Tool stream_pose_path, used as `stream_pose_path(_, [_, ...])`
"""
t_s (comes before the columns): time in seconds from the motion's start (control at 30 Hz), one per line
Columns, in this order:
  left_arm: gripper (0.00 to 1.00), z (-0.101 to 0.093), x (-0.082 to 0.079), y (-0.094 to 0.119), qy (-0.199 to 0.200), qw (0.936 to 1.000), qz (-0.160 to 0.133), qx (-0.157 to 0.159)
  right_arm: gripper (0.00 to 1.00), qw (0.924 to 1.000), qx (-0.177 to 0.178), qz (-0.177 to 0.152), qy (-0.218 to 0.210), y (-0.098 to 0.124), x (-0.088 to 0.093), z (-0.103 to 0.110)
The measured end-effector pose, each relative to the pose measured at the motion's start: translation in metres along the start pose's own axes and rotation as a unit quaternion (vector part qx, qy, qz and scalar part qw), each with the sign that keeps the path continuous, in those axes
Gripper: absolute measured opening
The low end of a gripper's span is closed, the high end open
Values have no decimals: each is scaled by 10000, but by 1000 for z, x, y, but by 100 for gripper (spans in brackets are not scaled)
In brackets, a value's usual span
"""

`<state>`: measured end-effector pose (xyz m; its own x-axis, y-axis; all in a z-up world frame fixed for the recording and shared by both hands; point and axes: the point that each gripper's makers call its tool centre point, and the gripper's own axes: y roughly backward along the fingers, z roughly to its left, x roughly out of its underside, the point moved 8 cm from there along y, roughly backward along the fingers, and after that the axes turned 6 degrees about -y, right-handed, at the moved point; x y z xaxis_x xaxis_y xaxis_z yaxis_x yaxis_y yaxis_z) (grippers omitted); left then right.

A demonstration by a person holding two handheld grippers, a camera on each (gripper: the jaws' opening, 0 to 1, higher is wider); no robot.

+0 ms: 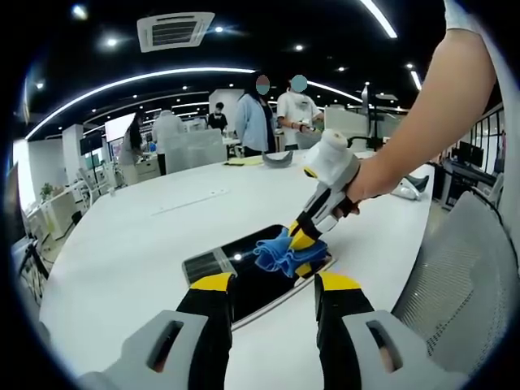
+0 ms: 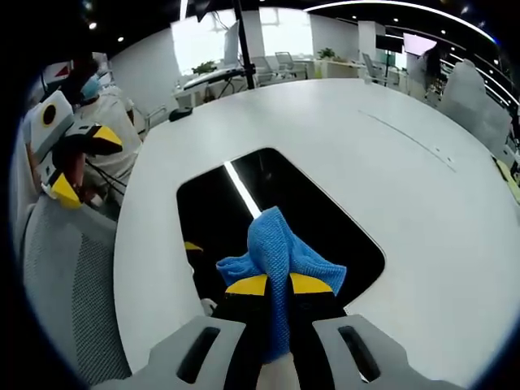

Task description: Wipe the mirror surface with the cleaning cloth until all visible marks leave the cleaned area.

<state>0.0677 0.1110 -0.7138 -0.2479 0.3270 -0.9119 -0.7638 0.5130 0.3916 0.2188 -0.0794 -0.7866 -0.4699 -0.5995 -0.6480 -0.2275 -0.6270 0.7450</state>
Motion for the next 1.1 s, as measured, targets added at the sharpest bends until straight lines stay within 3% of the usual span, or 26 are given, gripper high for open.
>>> stream_pose_path(1.1, [38,-1,0,-1,-11,10000,8,54,4,9999,130,57,-63,12,10,-8])
